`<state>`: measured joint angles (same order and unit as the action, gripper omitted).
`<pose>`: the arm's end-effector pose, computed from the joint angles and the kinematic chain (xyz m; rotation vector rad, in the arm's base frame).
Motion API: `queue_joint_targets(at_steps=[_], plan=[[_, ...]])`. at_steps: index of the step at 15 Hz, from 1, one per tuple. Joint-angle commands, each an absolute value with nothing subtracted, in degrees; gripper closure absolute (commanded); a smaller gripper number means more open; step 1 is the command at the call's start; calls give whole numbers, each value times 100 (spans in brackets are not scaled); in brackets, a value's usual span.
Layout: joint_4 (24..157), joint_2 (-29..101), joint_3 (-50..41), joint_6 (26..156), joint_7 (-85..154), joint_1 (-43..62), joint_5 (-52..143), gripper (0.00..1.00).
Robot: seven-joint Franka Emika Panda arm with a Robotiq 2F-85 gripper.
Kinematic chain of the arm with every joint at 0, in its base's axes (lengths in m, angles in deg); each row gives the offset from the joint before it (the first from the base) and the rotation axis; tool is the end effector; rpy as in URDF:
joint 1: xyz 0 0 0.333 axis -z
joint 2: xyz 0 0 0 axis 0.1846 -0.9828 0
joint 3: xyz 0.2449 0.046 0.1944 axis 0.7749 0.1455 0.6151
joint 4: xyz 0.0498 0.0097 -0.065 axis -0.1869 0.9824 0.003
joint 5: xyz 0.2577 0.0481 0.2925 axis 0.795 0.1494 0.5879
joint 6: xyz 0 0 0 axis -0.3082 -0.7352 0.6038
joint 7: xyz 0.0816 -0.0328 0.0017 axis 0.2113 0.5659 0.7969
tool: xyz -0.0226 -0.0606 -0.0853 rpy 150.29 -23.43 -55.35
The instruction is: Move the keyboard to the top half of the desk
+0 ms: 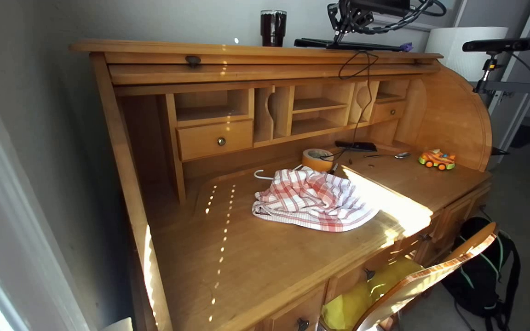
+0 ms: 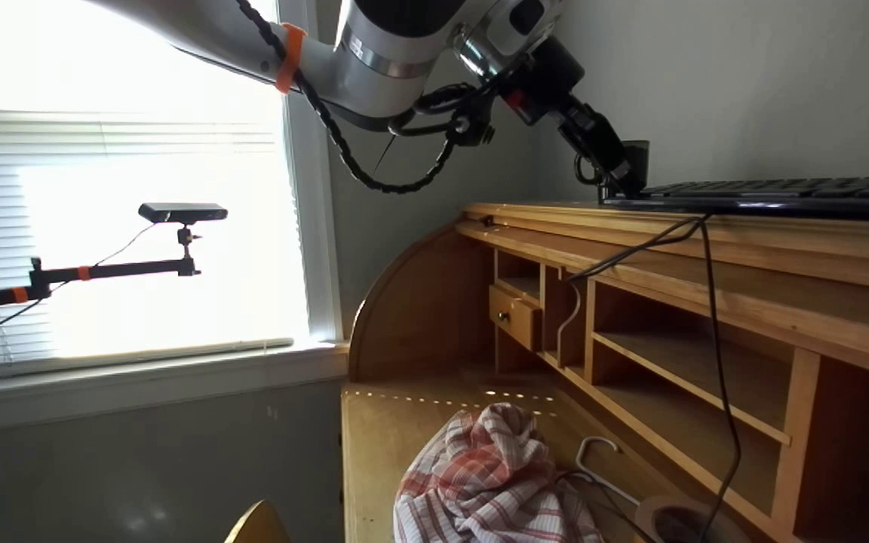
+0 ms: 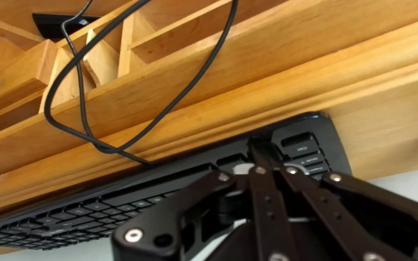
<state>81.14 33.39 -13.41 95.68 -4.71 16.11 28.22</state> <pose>0.6760 -0.2012 0.5833 2.4811 -1.1468 1.0373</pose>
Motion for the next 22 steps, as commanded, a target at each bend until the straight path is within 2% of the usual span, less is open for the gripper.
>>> queue_joint_targets(at_steps=[1, 7, 12, 13, 15, 19, 22], plan=[[7816, 3042, -1397, 9588, -312, 1641, 3041, 100], [7866, 3074, -1426, 9595, -479, 1564, 2857, 100], [9078, 4116, -1527, 9460, -1020, 1192, 2133, 98], [9362, 4353, -1547, 9473, -1229, 1121, 1941, 73], [9828, 4797, -1570, 9372, -1758, 994, 1526, 70], [10593, 5686, -1119, 8086, -2859, 1081, 675, 40], [11141, 6201, -662, 7042, -3198, 1181, 787, 18]])
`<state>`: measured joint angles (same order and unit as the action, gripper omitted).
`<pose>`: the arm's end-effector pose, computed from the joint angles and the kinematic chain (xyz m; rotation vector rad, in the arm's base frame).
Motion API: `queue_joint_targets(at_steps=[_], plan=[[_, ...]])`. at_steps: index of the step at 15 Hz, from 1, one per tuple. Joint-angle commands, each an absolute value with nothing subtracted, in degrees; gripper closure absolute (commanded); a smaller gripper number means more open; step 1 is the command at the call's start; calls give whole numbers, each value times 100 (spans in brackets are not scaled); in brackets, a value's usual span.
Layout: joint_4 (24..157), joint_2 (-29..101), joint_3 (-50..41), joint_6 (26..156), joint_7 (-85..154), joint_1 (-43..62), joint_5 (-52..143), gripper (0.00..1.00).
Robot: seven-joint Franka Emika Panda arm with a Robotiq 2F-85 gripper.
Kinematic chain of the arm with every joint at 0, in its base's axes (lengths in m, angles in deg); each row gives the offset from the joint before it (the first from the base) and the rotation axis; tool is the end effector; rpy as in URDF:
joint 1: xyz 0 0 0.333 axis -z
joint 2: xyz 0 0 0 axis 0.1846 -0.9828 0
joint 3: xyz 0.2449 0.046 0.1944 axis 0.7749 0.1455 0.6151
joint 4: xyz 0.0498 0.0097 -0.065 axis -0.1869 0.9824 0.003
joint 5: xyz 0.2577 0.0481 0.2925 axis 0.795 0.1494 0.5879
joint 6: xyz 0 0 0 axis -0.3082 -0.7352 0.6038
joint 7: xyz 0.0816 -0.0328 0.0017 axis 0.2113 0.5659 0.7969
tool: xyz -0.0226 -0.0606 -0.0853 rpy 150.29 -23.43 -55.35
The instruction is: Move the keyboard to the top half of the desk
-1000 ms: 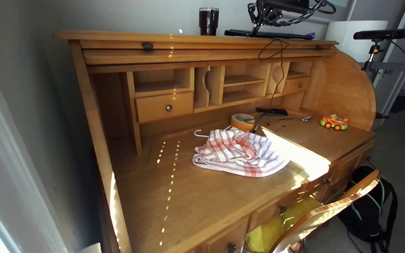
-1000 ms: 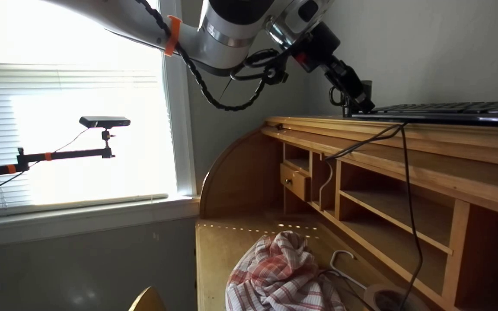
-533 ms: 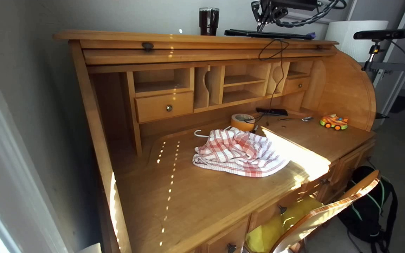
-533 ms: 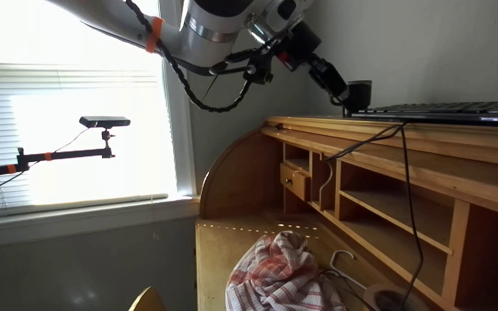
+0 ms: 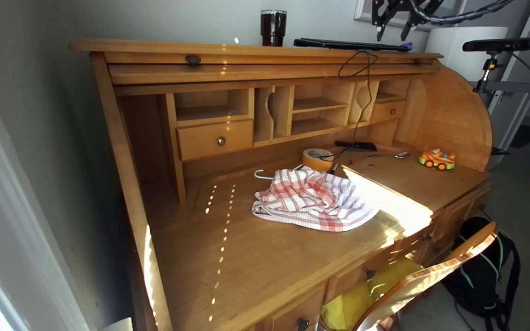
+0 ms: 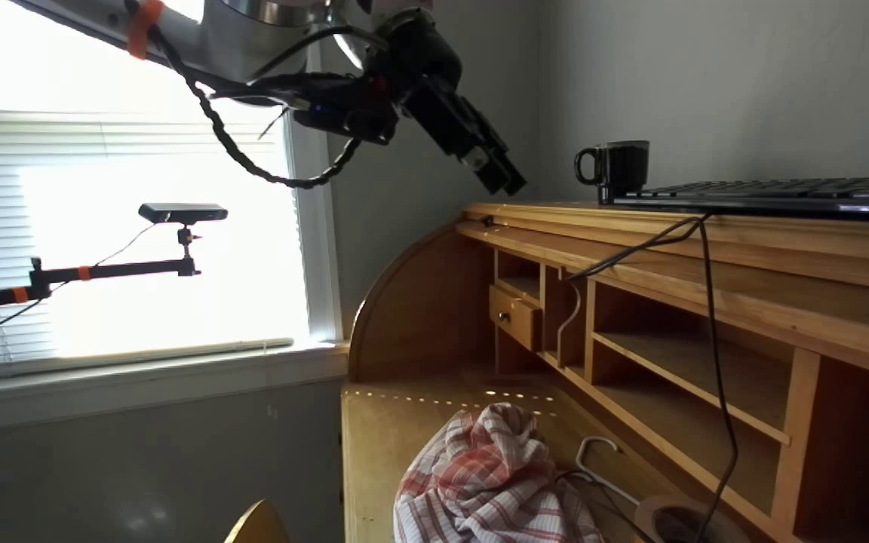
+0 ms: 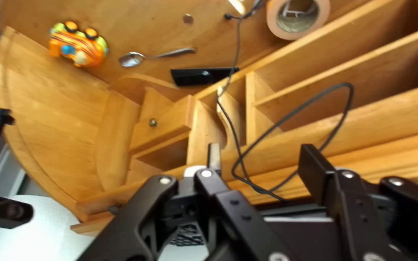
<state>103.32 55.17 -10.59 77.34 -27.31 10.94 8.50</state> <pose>0.5625 -0.1385 0.5902 2.2418 -1.3448 0.7939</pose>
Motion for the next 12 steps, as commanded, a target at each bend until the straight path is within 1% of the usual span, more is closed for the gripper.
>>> queue_joint_targets(at_steps=[1, 2, 3, 7, 8, 12], plan=[[11265, 6308, -545, 6782, -3202, 1194, 934, 10], [11420, 6414, -435, 6576, -3183, 1194, 1044, 3], [11525, 6468, -346, 6354, -3231, 1199, 1179, 0], [11830, 6622, -38, 5745, -3494, 1189, 1476, 0], [11552, 6407, -70, 5912, -3305, 1243, 1345, 0], [11554, 6411, -16, 5889, -3324, 1269, 1348, 0]])
